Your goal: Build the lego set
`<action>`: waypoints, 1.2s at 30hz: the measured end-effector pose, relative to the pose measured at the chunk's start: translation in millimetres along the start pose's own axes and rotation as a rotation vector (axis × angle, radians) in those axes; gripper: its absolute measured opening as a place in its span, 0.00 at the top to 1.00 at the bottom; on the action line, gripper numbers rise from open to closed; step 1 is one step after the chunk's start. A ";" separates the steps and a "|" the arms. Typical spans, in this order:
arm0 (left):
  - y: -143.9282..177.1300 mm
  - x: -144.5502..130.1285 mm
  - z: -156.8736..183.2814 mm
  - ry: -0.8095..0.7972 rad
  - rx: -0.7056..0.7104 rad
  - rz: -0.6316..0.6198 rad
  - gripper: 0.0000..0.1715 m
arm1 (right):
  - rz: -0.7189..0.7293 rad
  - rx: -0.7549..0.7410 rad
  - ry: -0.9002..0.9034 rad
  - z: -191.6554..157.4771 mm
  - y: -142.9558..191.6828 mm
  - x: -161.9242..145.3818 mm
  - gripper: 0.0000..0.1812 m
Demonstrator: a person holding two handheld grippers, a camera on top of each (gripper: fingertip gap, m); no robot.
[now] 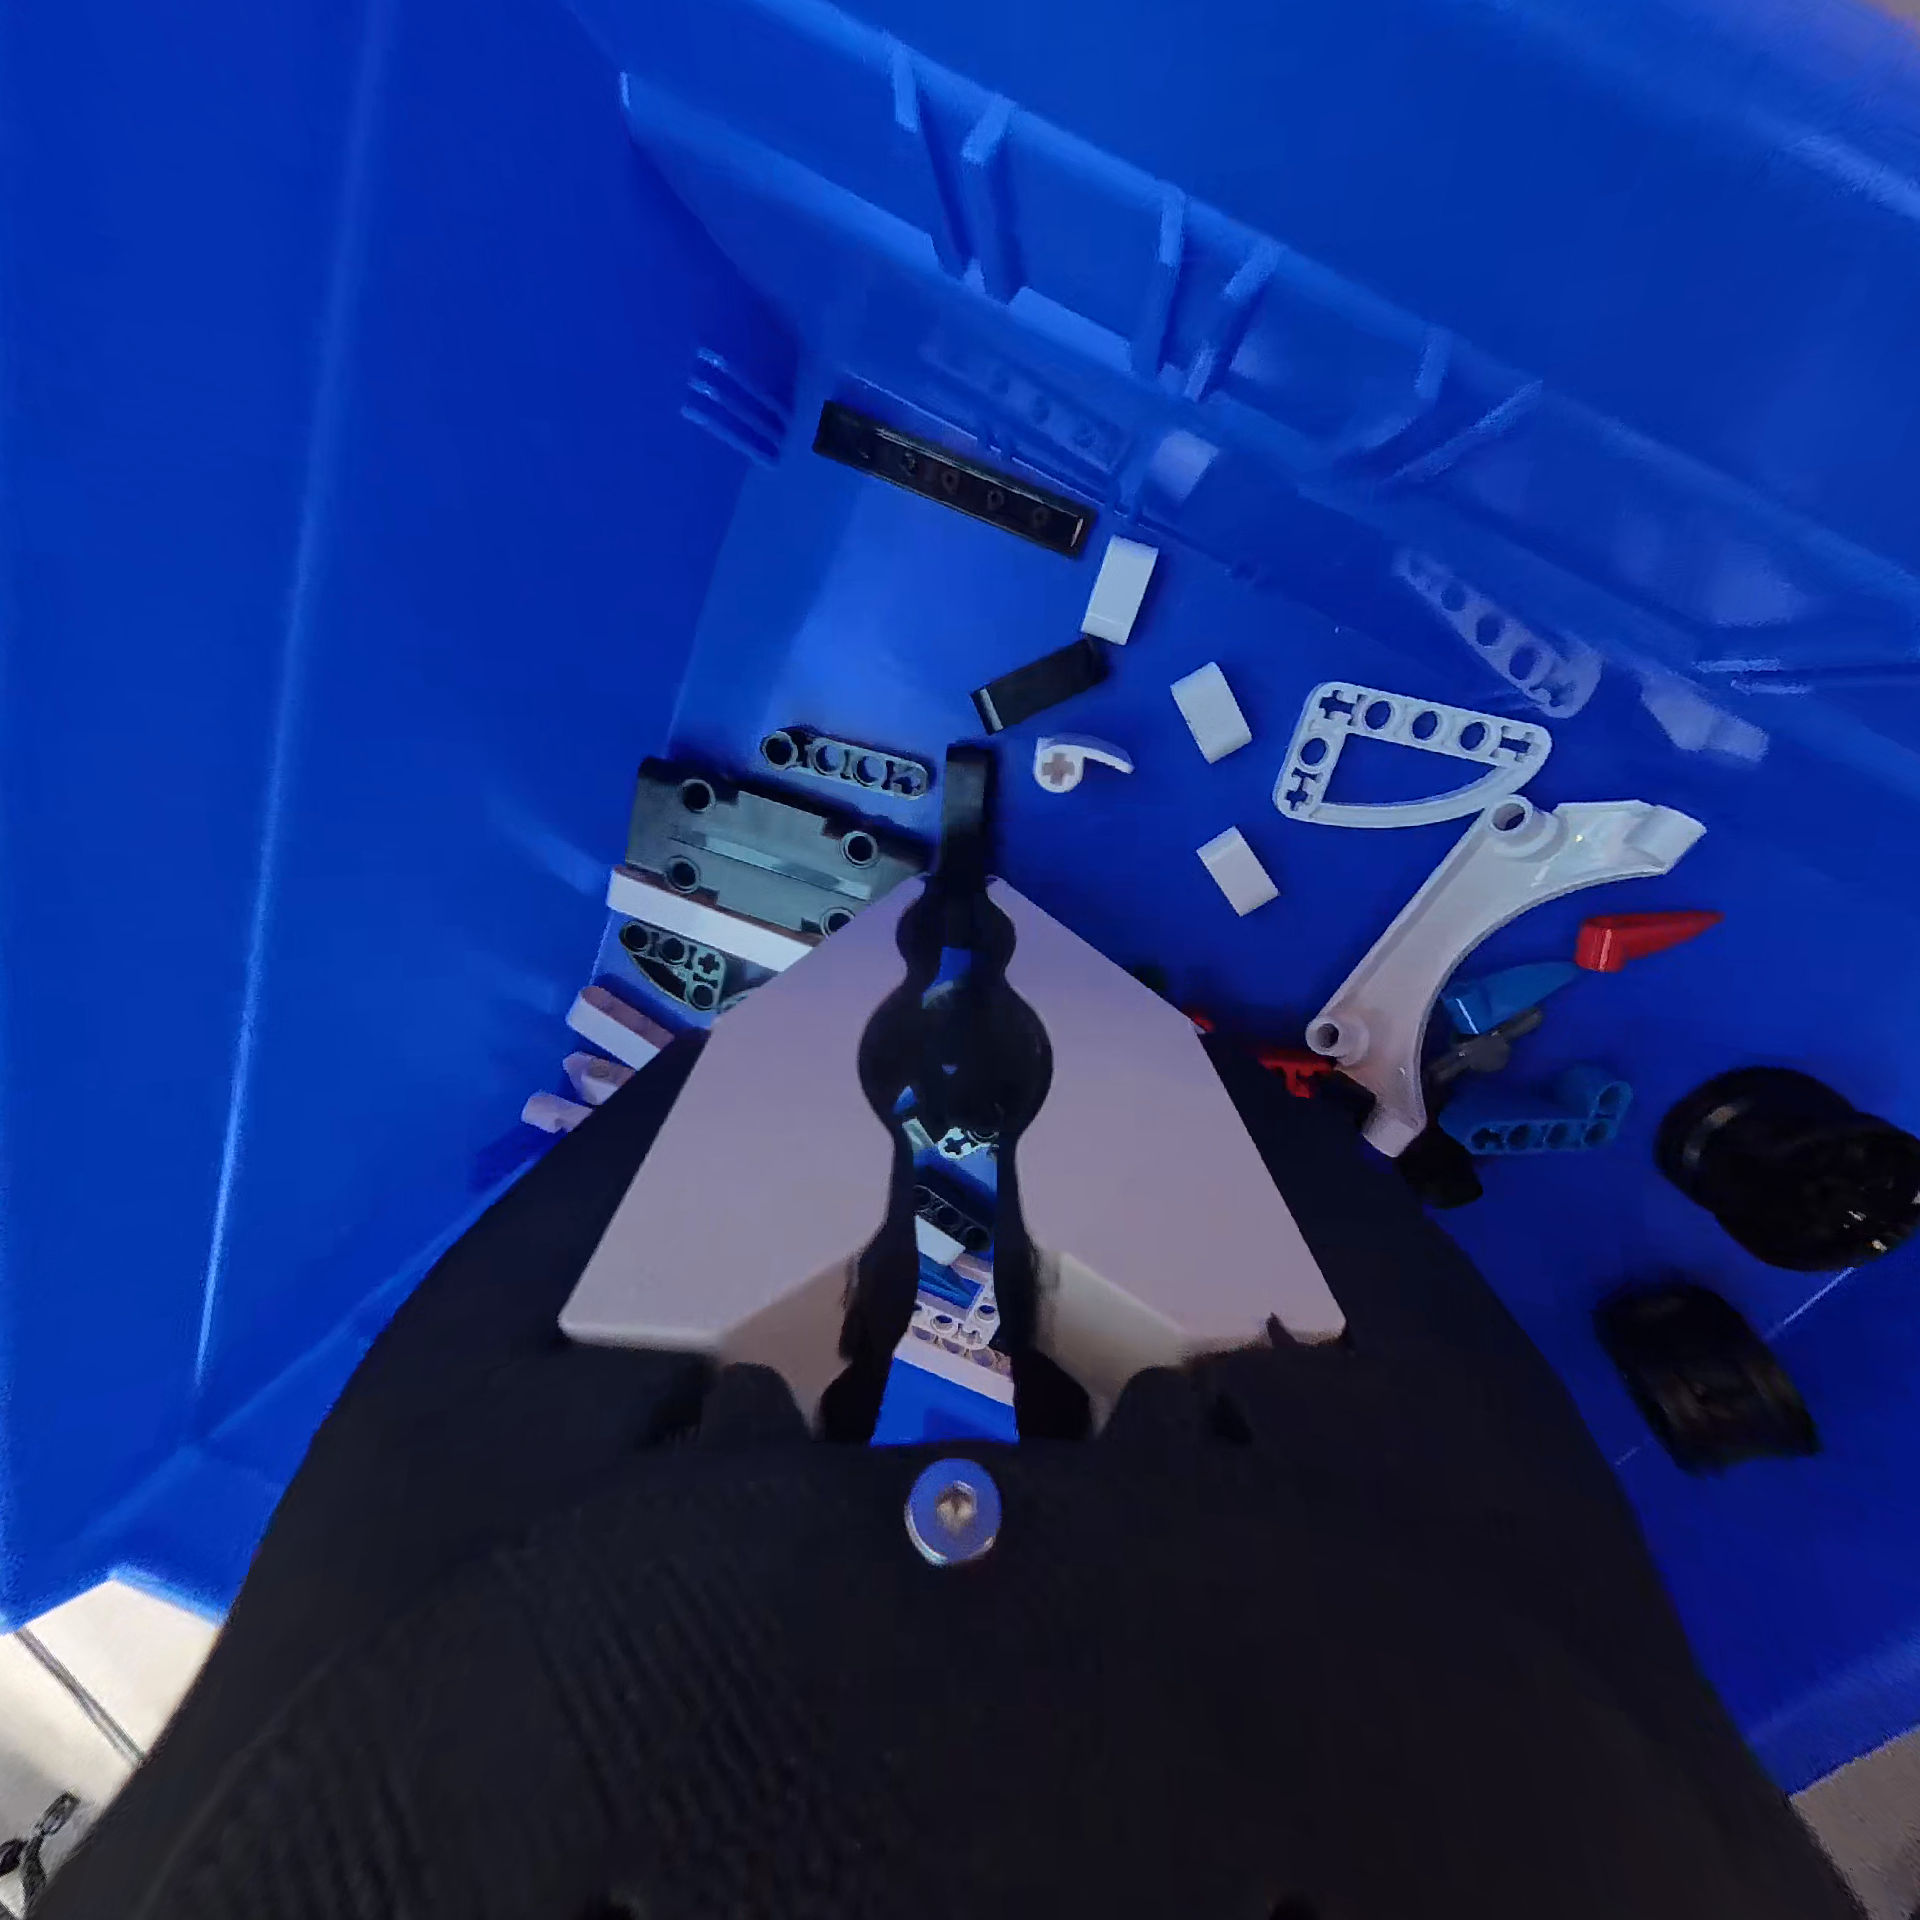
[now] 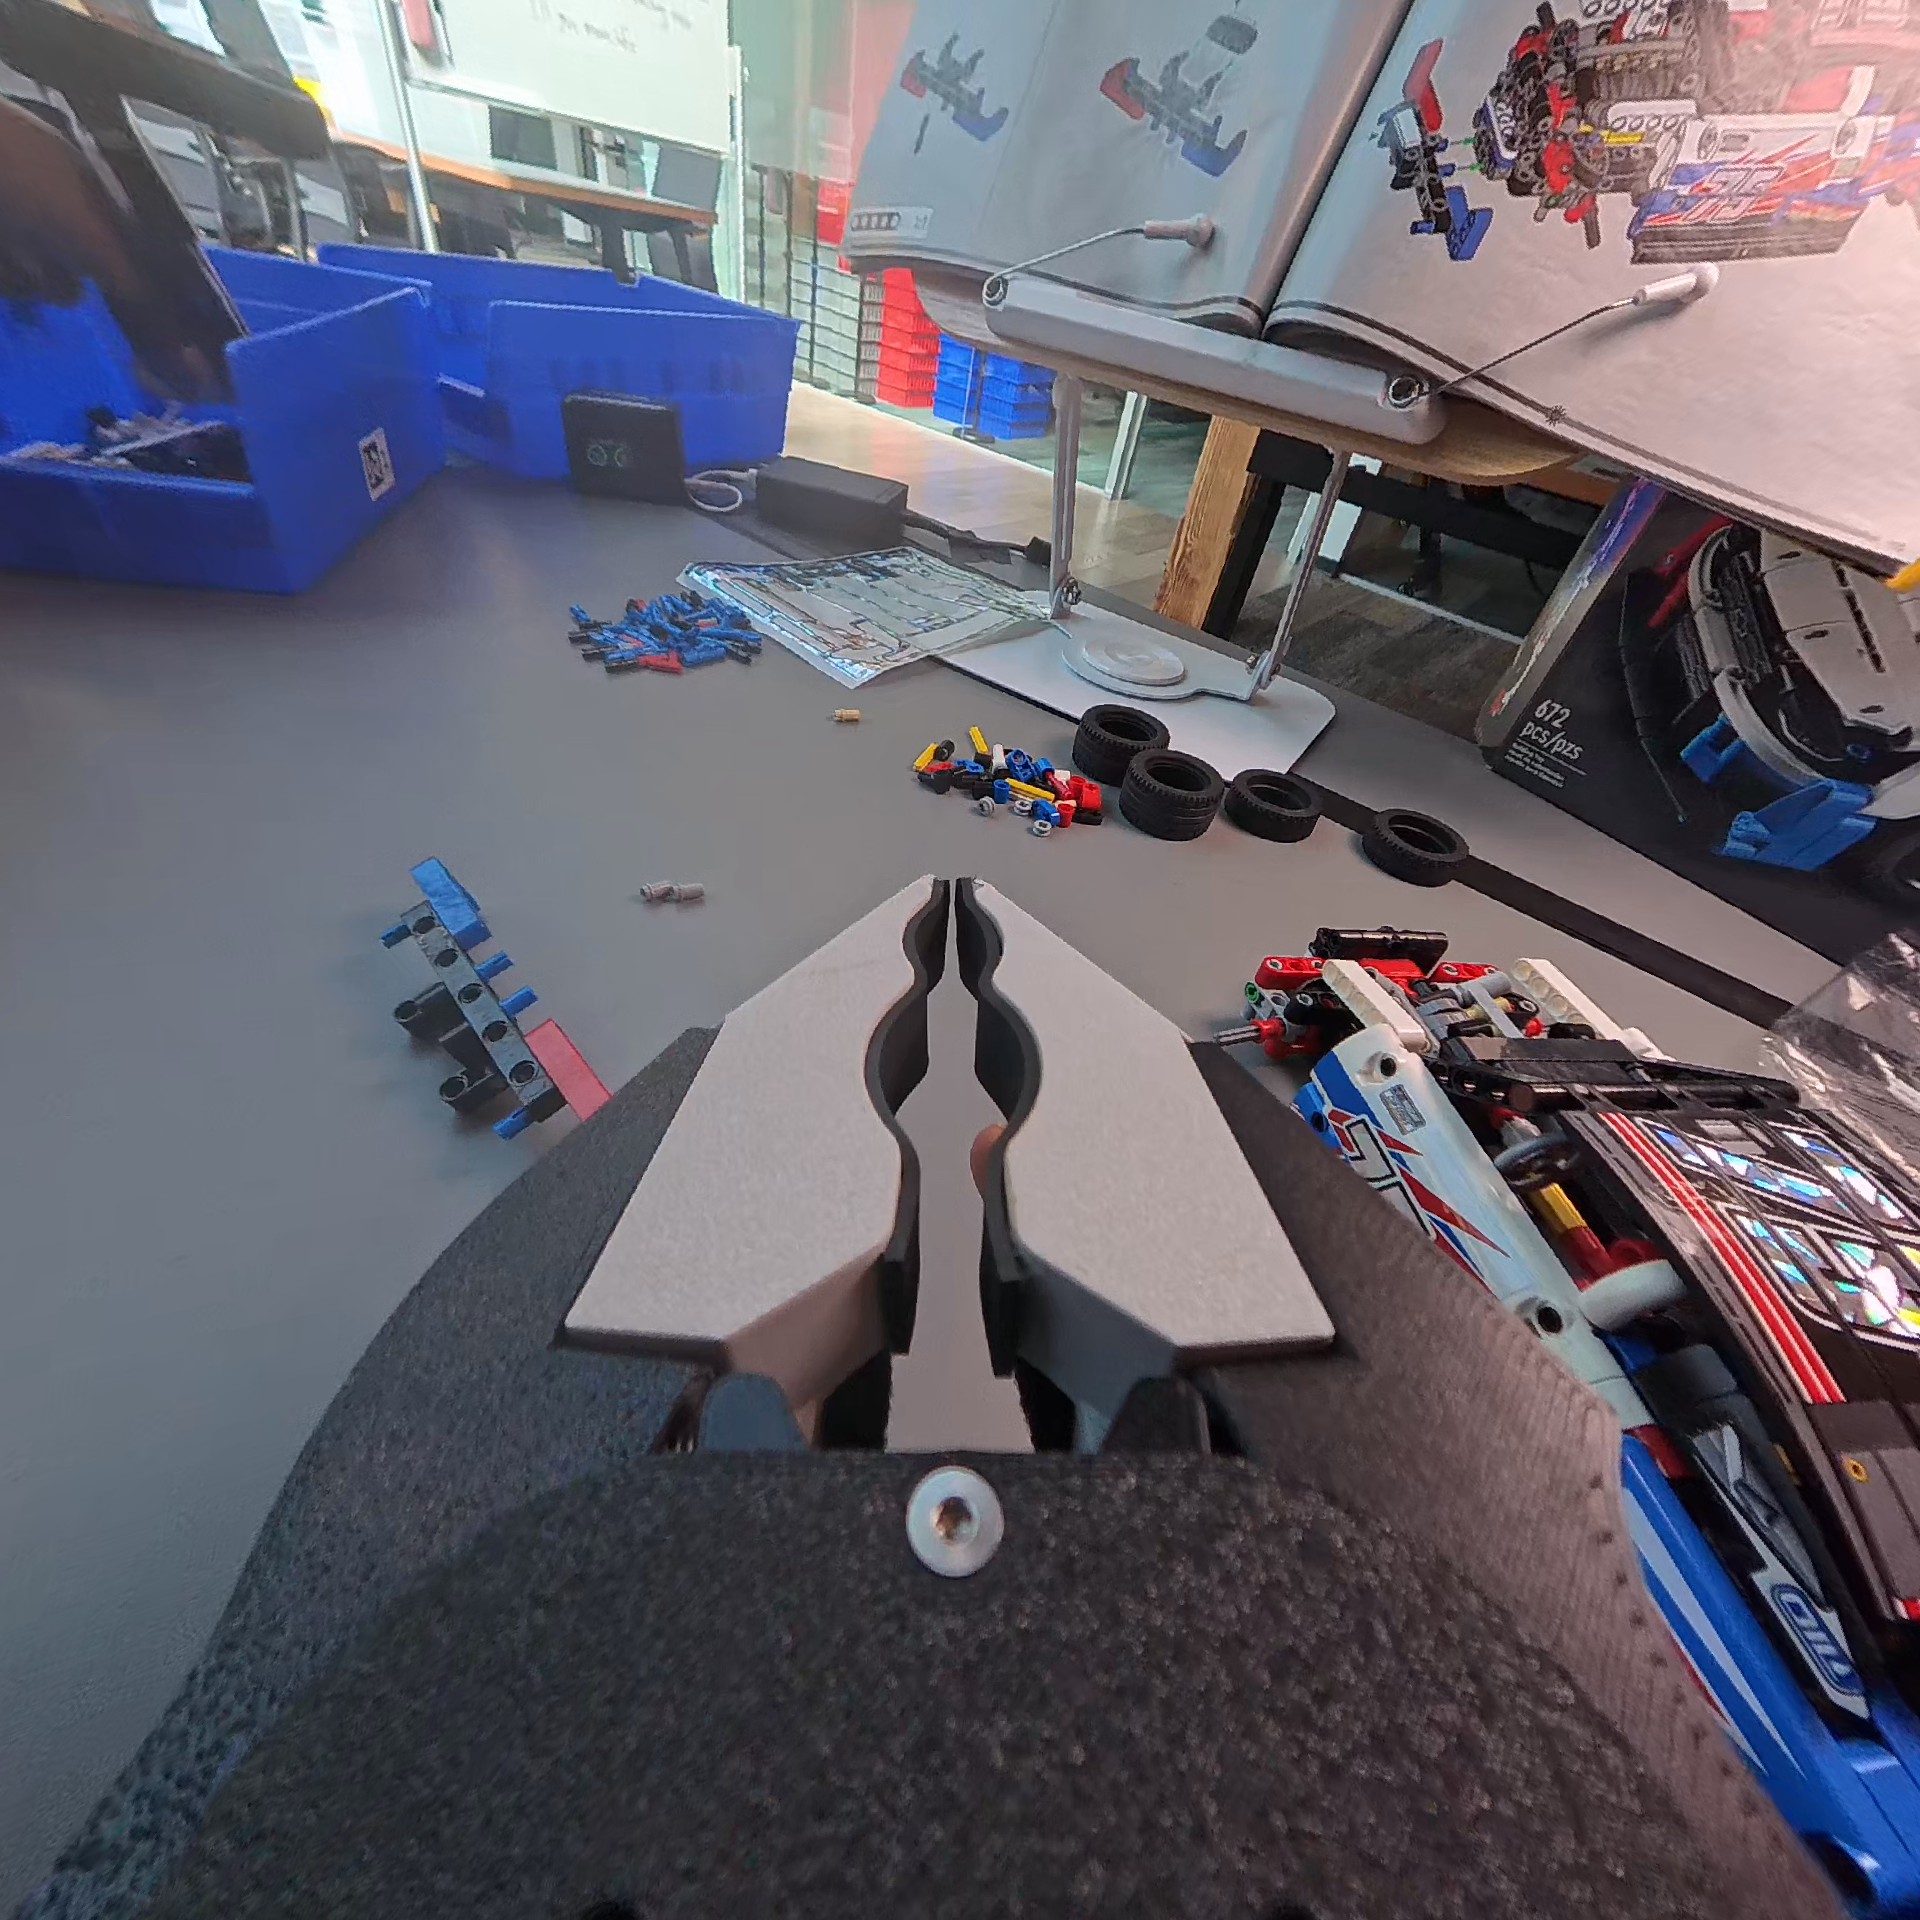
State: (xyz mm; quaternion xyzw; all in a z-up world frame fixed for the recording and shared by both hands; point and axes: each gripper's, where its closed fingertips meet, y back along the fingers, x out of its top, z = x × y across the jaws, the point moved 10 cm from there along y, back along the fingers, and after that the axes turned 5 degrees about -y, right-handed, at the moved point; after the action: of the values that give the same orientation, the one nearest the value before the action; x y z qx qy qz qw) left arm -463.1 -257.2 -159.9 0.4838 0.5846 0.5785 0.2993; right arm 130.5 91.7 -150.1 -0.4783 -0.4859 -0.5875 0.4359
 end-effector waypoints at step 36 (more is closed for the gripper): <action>58.2 22.6 23.4 -0.027 0.189 0.215 0.97 | 0.007 0.009 0.005 -1.8 1.1 1.6 1.00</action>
State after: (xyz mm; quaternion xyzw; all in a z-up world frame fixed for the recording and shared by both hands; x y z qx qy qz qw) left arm -437.0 -235.6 -102.4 0.5772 0.5772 0.5431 0.1966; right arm 131.1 89.8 -148.5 -0.4767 -0.4858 -0.5848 0.4413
